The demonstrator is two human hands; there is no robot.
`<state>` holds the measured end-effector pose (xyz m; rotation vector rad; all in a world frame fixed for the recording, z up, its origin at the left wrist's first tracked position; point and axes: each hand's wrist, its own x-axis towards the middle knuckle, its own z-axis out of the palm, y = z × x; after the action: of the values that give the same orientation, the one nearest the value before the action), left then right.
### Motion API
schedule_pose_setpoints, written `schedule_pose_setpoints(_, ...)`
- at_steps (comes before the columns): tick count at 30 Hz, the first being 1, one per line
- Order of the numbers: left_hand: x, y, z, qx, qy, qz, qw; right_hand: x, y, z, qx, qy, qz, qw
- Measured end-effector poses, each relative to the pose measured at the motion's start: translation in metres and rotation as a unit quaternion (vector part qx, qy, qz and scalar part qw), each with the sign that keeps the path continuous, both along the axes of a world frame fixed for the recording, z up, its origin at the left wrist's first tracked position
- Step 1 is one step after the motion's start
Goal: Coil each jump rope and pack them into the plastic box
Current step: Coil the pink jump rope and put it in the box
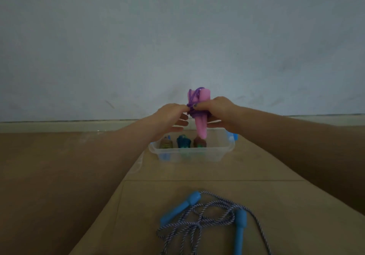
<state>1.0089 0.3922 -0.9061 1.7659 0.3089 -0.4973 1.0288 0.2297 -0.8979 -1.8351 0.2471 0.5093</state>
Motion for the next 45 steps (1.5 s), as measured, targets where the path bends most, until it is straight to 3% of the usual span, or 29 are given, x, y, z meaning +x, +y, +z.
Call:
schedule_pose_setpoints(3, 0.020, -0.017, -0.032, -0.005, 0.047, 0.003, 0.999, 0.015, -0.008, -0.042, -0.046, 0.004, -0.005, 0.999)
schedule_pose_setpoints(6, 0.033, -0.042, -0.063, 0.003, 0.089, -0.008, 0.996, 0.026, -0.018, -0.075, -0.174, -0.020, 0.022, 0.984)
schedule_pose_setpoints(11, 0.043, -0.076, -0.095, -0.008, 0.149, -0.010, 0.989, 0.034, -0.023, -0.104, -0.381, -0.120, 0.108, 0.910)
schedule_pose_setpoints(16, 0.043, -0.075, -0.115, -0.004, 0.203, -0.046, 0.978, 0.040, -0.013, -0.143, -0.464, -0.126, 0.172, 0.860)
schedule_pose_setpoints(21, 0.048, -0.080, -0.125, 0.049, 0.180, -0.053, 0.981, 0.038, -0.011, -0.149, -0.514, -0.139, 0.238, 0.812)
schedule_pose_setpoints(23, 0.049, -0.081, -0.129, 0.059, 0.155, -0.071, 0.984, 0.038, -0.013, -0.148, -0.512, -0.120, 0.221, 0.821)
schedule_pose_setpoints(26, 0.044, -0.078, -0.131, 0.090, 0.107, -0.119, 0.983, 0.038, -0.010, -0.147, -0.556, -0.127, 0.260, 0.779)
schedule_pose_setpoints(30, 0.041, -0.069, -0.131, 0.179, 0.012, -0.191, 0.965, 0.034, -0.008, -0.129, -0.547, -0.136, 0.250, 0.787)
schedule_pose_setpoints(33, 0.041, -0.058, -0.122, 0.333, -0.059, -0.246, 0.908, 0.027, -0.007, -0.102, -0.543, -0.201, 0.249, 0.777)
schedule_pose_setpoints(36, 0.030, -0.047, -0.107, 0.439, -0.180, -0.226, 0.851, 0.005, -0.010, -0.082, -0.475, -0.244, 0.221, 0.816)
schedule_pose_setpoints(40, -0.015, -0.044, -0.082, 0.453, -0.329, -0.212, 0.801, -0.038, -0.026, -0.070, -0.420, -0.238, 0.196, 0.854)
schedule_pose_setpoints(43, -0.060, -0.040, -0.072, 0.445, -0.436, -0.280, 0.730, -0.071, -0.044, -0.069, -0.395, -0.230, 0.157, 0.875)
schedule_pose_setpoints(45, -0.088, -0.035, -0.071, 0.451, -0.457, -0.338, 0.689, -0.092, -0.057, -0.078, -0.389, -0.229, 0.120, 0.884)
